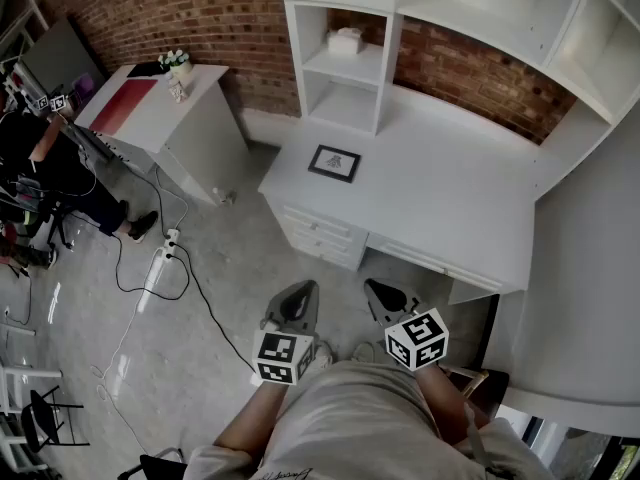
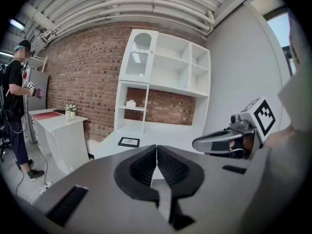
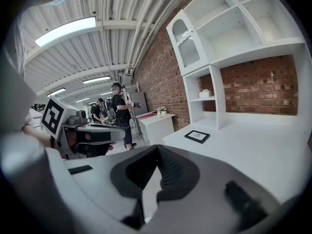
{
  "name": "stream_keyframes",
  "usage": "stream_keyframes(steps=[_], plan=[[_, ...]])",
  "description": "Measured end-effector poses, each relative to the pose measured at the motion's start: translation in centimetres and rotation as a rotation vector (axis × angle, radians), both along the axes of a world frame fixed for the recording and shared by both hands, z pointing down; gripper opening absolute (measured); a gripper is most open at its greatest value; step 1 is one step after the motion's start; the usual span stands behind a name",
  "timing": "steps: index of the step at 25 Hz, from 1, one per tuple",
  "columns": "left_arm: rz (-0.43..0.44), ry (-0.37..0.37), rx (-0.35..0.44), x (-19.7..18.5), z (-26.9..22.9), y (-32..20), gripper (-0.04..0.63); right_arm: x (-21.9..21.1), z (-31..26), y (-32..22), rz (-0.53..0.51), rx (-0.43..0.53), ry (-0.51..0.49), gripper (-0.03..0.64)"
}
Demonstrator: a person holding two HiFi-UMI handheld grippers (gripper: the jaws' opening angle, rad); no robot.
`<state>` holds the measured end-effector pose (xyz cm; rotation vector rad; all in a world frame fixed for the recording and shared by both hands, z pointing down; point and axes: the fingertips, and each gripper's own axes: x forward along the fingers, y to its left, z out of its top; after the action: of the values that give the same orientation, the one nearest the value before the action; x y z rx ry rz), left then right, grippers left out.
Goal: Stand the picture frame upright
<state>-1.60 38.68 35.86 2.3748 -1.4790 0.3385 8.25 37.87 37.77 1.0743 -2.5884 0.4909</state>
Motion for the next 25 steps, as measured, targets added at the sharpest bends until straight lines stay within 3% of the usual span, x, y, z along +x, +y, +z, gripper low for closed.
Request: stream_keyframes(steps=[25], plan=[[0.033, 0.006, 0.029, -1.9, -0.6, 1.2, 0.015, -2.0, -0.3, 1.4, 0.043, 0.010, -0.026, 0.029]])
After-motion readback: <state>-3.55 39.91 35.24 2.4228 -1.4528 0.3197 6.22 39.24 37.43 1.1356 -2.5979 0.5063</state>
